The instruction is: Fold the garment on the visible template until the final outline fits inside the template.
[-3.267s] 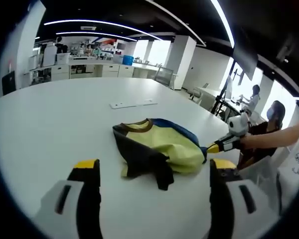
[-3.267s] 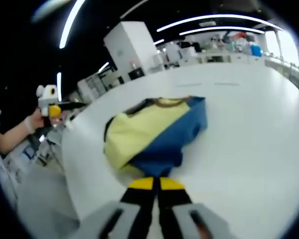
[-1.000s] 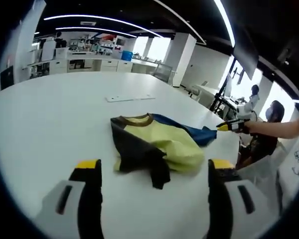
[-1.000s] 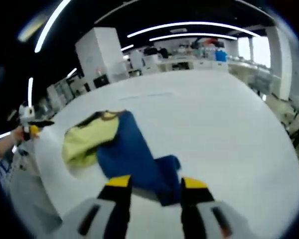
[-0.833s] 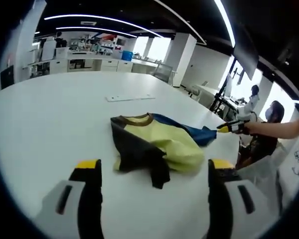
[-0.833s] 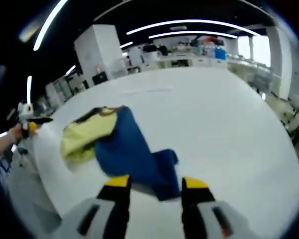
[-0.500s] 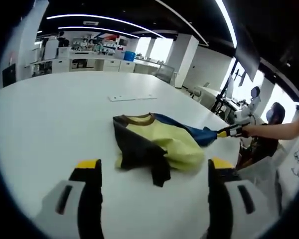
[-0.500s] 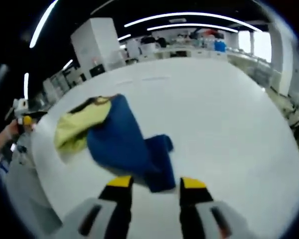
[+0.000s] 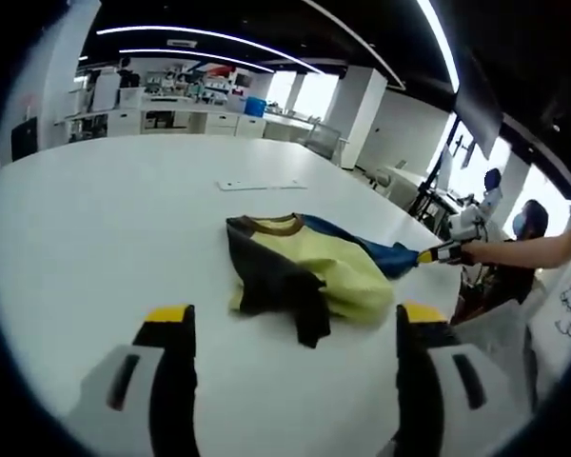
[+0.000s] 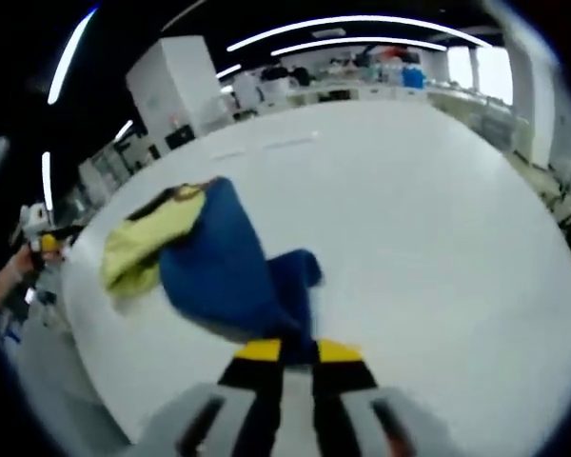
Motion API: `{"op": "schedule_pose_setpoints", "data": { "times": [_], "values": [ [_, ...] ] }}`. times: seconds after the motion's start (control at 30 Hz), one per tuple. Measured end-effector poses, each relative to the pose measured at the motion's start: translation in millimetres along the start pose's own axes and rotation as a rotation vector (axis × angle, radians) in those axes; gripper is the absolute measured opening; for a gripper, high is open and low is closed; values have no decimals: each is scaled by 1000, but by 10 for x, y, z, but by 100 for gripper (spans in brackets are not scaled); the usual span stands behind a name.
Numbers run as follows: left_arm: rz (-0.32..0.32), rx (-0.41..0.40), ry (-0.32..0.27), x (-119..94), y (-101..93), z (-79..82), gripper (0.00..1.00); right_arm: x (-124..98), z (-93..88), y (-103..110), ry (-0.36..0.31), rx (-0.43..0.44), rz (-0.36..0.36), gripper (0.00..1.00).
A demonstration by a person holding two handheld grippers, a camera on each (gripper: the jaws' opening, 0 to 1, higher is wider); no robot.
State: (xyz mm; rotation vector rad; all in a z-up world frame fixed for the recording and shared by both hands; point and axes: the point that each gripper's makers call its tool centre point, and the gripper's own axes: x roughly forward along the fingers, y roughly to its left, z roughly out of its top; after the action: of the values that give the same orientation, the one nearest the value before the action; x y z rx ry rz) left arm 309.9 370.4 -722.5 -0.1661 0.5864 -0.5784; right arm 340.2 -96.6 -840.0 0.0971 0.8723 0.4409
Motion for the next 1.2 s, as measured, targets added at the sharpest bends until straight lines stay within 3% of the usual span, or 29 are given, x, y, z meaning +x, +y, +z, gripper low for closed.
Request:
{"op": "schedule_pose_setpoints", "data": {
  "times": [0.23,0.63,0.93,1.17,1.2],
  "values": [
    [-16,-3,-7,50,-14,3,84,-102,30,124,-10,36,33,0],
    [-40,-1,-13,93,-87,1,84,-265,363,481,-64,5,105,0],
    [-32,-13,-30,41,-54,12,83,7,550,895,-47,-71,173,0],
    [-18,-20,-33,-13,-8,-6,83,255,492,1170,8,-139,206,0],
    [-15,-20,-33,-26,2,-13,83,308,502,1127,15,-145,208,0]
  ]
}}
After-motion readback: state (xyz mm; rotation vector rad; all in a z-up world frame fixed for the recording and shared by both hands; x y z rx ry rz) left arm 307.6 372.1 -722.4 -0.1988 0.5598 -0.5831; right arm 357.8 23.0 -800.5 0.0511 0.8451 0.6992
